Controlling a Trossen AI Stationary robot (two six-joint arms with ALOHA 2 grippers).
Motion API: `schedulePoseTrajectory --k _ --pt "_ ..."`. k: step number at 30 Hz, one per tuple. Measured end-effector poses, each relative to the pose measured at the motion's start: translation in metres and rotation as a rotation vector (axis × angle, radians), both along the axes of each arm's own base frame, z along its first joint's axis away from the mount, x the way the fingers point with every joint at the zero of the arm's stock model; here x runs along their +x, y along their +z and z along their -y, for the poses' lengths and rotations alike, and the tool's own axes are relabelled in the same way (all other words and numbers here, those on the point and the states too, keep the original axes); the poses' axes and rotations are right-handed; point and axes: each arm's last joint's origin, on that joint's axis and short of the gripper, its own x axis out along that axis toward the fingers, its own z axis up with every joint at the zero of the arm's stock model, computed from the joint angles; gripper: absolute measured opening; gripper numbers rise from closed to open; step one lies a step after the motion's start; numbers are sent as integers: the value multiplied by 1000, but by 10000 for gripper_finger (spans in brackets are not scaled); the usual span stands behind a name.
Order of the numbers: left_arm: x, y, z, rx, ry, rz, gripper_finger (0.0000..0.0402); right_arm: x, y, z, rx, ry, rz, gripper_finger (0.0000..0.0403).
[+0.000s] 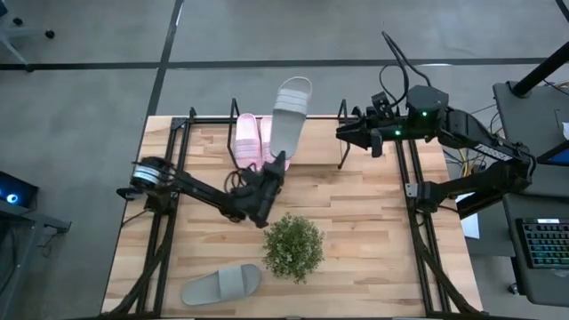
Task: Pick and place slides into the shelf
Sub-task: Put the top gray slide on the shelf
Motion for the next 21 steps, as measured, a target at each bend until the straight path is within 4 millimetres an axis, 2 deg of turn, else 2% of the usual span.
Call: schedulePoseTrajectory --k 5,9,14,21 --pt "30 -10 7 -23 18 40 52 1 0 -1 -11 26 0 152" --pt "46 -15 10 -37 23 88 52 1 0 -1 -8 51 1 149" --pt "56 -21 10 -45 38 101 52 1 0 -2 -6 75 2 150" --pt "57 -23 7 -47 51 96 52 2 0 -7 -8 102 2 147"
